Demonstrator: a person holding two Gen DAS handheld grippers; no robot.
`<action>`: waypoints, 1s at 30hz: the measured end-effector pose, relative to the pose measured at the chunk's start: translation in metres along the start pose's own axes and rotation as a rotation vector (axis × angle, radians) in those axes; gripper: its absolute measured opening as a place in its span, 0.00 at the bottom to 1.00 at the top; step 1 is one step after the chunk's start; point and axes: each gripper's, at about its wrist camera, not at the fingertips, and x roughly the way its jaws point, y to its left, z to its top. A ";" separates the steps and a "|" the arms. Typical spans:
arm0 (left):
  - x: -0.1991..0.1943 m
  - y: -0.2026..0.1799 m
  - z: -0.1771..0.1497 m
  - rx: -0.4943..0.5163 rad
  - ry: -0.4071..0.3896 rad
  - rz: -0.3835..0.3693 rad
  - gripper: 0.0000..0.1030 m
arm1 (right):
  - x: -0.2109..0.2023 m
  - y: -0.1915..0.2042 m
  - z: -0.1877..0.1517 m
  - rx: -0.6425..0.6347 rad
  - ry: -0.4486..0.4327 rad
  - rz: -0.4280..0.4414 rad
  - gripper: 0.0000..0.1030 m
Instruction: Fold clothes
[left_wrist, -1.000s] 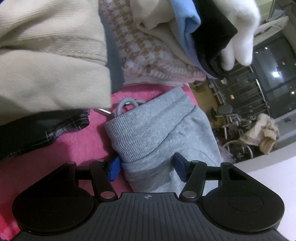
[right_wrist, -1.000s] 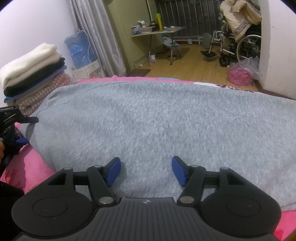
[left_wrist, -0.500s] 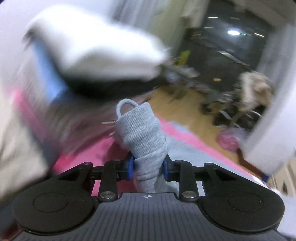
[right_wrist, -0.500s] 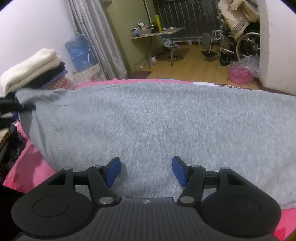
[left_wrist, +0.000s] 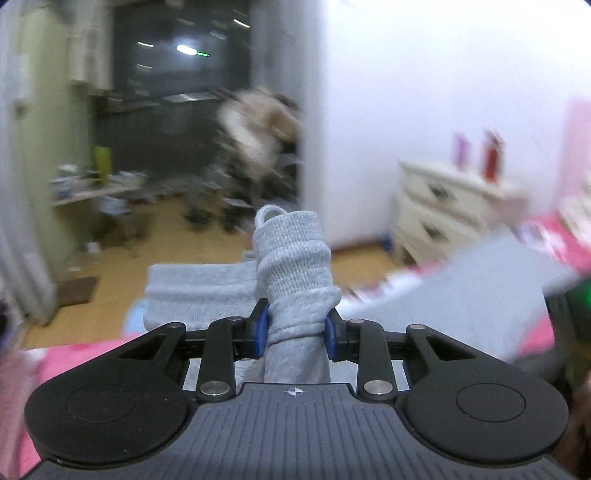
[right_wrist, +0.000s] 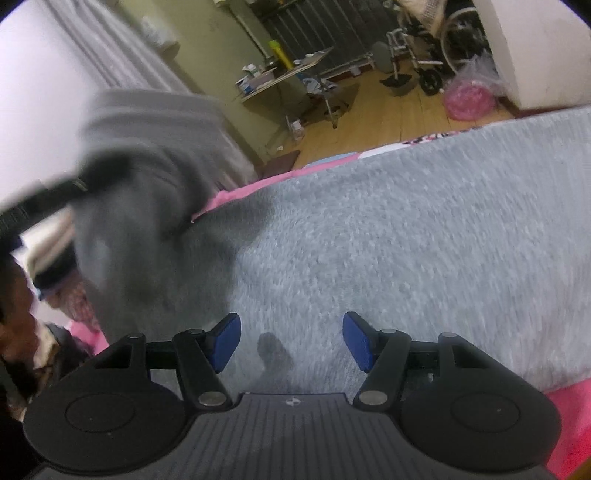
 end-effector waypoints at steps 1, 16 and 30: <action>0.011 -0.007 -0.008 0.030 0.048 -0.022 0.27 | -0.001 -0.002 0.000 0.014 -0.001 0.006 0.62; 0.009 -0.008 -0.029 0.054 0.218 -0.137 0.41 | -0.002 -0.006 -0.002 0.038 -0.009 0.019 0.62; -0.024 0.045 -0.035 -0.251 0.125 -0.125 0.43 | -0.013 -0.015 0.013 0.165 0.011 0.063 0.62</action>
